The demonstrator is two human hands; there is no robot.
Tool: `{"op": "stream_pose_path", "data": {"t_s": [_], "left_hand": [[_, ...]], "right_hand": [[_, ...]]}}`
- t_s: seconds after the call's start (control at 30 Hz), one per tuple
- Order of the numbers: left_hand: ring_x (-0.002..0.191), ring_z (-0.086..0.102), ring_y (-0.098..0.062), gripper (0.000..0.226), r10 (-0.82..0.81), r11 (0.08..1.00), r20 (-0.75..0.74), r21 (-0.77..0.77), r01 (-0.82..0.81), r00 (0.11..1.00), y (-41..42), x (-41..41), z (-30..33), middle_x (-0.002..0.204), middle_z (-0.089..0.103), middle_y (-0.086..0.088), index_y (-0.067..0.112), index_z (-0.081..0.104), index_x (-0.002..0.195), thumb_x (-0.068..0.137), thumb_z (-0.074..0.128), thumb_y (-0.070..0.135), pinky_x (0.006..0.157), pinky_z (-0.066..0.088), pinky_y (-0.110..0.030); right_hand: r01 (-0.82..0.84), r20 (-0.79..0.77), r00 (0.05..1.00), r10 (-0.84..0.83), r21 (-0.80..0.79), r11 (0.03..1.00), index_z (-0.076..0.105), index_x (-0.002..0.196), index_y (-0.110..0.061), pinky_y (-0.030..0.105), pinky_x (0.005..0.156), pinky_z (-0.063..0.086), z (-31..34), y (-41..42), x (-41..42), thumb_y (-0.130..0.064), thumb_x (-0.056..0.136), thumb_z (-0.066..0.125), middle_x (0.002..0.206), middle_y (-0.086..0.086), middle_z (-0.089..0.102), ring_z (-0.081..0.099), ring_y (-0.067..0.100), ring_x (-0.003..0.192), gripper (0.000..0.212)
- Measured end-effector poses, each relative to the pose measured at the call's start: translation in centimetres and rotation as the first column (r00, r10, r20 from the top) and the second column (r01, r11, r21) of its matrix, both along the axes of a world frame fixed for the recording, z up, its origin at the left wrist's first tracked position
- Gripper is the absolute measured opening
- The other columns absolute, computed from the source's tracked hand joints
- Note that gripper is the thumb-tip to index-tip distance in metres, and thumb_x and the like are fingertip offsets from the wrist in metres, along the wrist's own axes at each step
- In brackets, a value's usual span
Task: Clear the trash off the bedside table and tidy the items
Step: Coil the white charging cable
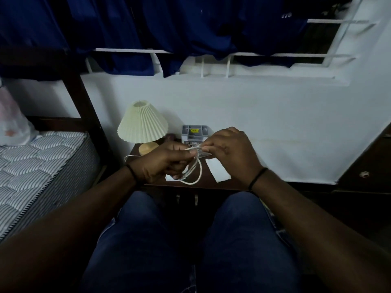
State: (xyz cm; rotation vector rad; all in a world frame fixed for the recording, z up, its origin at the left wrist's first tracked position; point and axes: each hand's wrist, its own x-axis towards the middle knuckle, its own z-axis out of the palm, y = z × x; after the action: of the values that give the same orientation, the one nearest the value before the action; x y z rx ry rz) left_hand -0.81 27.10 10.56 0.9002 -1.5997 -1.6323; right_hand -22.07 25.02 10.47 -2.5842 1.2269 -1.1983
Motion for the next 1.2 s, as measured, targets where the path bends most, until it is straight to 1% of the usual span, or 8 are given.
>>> {"op": "stream_pose_path", "data": {"t_s": [0.23, 0.37, 0.47, 0.53, 0.63, 0.87, 1.03, 1.2], "left_hand": [[0.032, 0.020, -0.008, 0.042, -0.041, 0.981, -0.249, 0.172, 0.086, 0.968, -0.4, -0.1, 0.6, 0.041, 0.028, 0.007, 0.018, 0.042, 0.060, 0.097, 0.044, 0.038, 0.048, 0.034, -0.028], [0.032, 0.022, -0.009, 0.044, 0.038, 0.989, -0.225, 0.150, -0.004, 0.973, -0.2, -0.5, 0.4, 0.043, 0.027, 0.005, 0.018, 0.043, 0.060, 0.098, 0.044, 0.040, 0.047, 0.035, -0.027], [0.032, 0.021, -0.010, 0.044, 0.131, 0.986, -0.202, 0.133, -0.105, 0.971, -0.2, -0.9, 0.3, 0.043, 0.026, 0.004, 0.017, 0.042, 0.061, 0.100, 0.042, 0.037, 0.047, 0.032, -0.027], [0.031, 0.020, -0.010, 0.044, 0.188, 0.979, -0.194, 0.120, -0.166, 0.963, -0.2, -0.9, 0.5, 0.043, 0.025, 0.003, 0.017, 0.041, 0.062, 0.101, 0.042, 0.037, 0.047, 0.031, -0.027], [0.033, 0.021, -0.010, 0.044, 0.235, 0.970, -0.167, 0.103, -0.220, 0.957, -0.1, -1.2, 0.5, 0.044, 0.025, 0.003, 0.016, 0.041, 0.064, 0.102, 0.041, 0.037, 0.049, 0.033, -0.027], [0.034, 0.030, -0.009, 0.040, 0.267, 0.962, -0.222, 0.114, -0.247, 0.938, 0.0, -2.1, 0.2, 0.046, 0.032, 0.001, 0.009, 0.050, 0.071, 0.104, 0.042, 0.030, 0.043, 0.041, -0.021], [0.043, 0.049, -0.010, 0.027, 0.392, 0.919, -0.206, 0.139, -0.370, 0.896, -0.6, -1.6, -0.2, 0.057, 0.053, -0.004, 0.004, 0.060, 0.079, 0.098, 0.055, 0.023, 0.044, 0.048, -0.022], [0.054, 0.061, -0.017, 0.017, 0.442, 0.895, -0.121, 0.117, -0.430, 0.889, -1.1, -0.5, -0.8, 0.076, 0.060, -0.016, -0.001, 0.059, 0.099, 0.092, 0.062, 0.015, 0.052, 0.054, -0.027]], "right_hand": [[-0.144, 0.139, 0.982, 0.130, 0.101, 0.984, 0.075, 0.083, -0.012, 0.011, 0.067, 0.040, -0.5, 0.5, 1.1, -0.012, 0.086, 0.069, 0.073, 0.001, 0.070, 0.060, 0.008, 0.074, 0.006], [-0.248, 0.324, 0.941, 0.100, 0.457, 0.854, 0.074, 0.086, -0.009, 0.028, 0.065, 0.048, -0.7, 1.2, 1.6, -0.007, 0.092, 0.061, 0.073, 0.007, 0.071, 0.058, 0.010, 0.066, 0.015], [-0.407, 0.533, 0.845, 0.031, 0.604, 0.685, 0.071, 0.097, 0.003, 0.032, 0.067, 0.050, -0.3, 1.3, 2.2, 0.006, 0.089, 0.053, 0.079, 0.011, 0.068, 0.061, 0.024, 0.072, 0.021], [-0.507, 0.648, 0.759, -0.055, 0.643, 0.574, 0.068, 0.104, 0.008, 0.033, 0.067, 0.049, 0.1, 1.3, 2.3, -0.003, 0.095, 0.050, 0.083, 0.014, 0.067, 0.062, 0.025, 0.075, 0.023], [-0.433, 0.559, 0.829, -0.018, 0.661, 0.613, 0.071, 0.100, -0.006, 0.030, 0.068, 0.047, 0.0, 1.6, 2.3, -0.022, 0.098, 0.056, 0.088, 0.010, 0.069, 0.061, 0.018, 0.081, 0.022], [-0.418, 0.503, 0.864, -0.010, 0.729, 0.542, 0.063, 0.114, -0.015, 0.028, 0.069, 0.045, -0.4, 2.0, 2.5, -0.015, 0.087, 0.070, 0.093, 0.000, 0.072, 0.064, 0.012, 0.087, 0.028], [-0.508, 0.623, 0.779, -0.072, 0.694, 0.510, 0.061, 0.116, 0.003, 0.035, 0.071, 0.056, 0.0, 2.0, 2.4, -0.005, 0.088, 0.068, 0.106, 0.024, 0.071, 0.069, 0.031, 0.092, 0.030], [-0.498, 0.625, 0.775, -0.093, 0.695, 0.518, 0.063, 0.116, 0.003, 0.034, 0.069, 0.061, 0.0, 1.7, 1.9, -0.008, 0.091, 0.066, 0.103, 0.023, 0.073, 0.071, 0.028, 0.091, 0.028]]}}
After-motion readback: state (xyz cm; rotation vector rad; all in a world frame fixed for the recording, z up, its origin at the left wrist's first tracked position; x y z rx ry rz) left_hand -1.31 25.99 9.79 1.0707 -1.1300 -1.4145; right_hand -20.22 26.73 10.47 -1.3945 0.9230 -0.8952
